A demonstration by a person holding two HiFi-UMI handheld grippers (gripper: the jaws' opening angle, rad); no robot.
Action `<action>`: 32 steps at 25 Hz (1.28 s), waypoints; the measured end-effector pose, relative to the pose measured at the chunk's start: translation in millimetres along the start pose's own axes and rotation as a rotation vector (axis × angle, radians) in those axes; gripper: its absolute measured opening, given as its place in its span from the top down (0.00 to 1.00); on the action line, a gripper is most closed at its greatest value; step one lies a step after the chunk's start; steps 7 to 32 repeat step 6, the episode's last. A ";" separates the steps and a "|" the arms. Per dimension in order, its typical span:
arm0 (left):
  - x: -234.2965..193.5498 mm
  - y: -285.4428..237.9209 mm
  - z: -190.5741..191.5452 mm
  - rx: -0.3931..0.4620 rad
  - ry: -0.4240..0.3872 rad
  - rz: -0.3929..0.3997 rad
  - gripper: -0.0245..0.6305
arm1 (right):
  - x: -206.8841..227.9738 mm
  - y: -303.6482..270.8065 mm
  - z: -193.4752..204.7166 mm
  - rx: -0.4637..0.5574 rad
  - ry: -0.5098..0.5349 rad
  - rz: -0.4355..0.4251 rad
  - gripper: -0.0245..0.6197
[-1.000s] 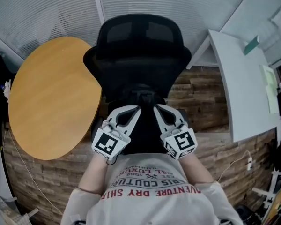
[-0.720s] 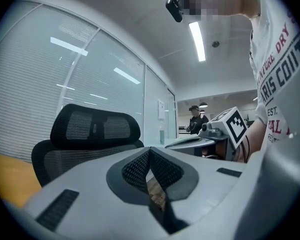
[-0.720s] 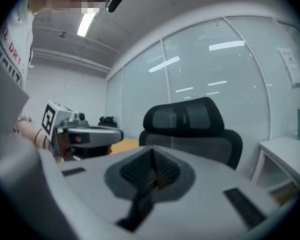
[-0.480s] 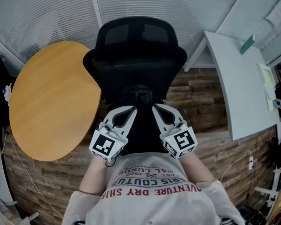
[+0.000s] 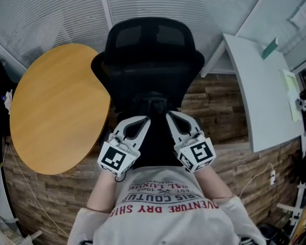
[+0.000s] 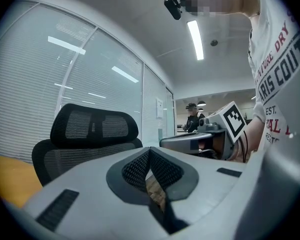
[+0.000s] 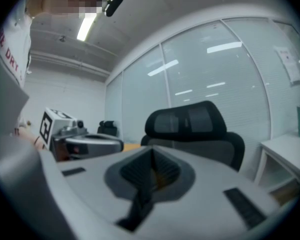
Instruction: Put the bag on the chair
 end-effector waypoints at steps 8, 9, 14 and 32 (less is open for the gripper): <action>-4.8 0.2 0.3 -0.005 -0.001 -0.009 0.92 | 3.2 -2.4 3.7 -0.014 -0.002 0.021 0.92; -4.8 0.2 0.3 -0.005 -0.001 -0.009 0.92 | 3.2 -2.4 3.7 -0.014 -0.002 0.021 0.92; -4.8 0.2 0.3 -0.005 -0.001 -0.009 0.92 | 3.2 -2.4 3.7 -0.014 -0.002 0.021 0.92; -4.8 0.2 0.3 -0.005 -0.001 -0.009 0.92 | 3.2 -2.4 3.7 -0.014 -0.002 0.021 0.92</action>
Point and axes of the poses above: the fingertips, and each gripper's own axes: y backward along the fingers, x to its right, z out of its underside, the point moved 6 cm from there along y, backward along the fingers, and after that the axes turned 11 degrees about z, right-handed, at the moved point
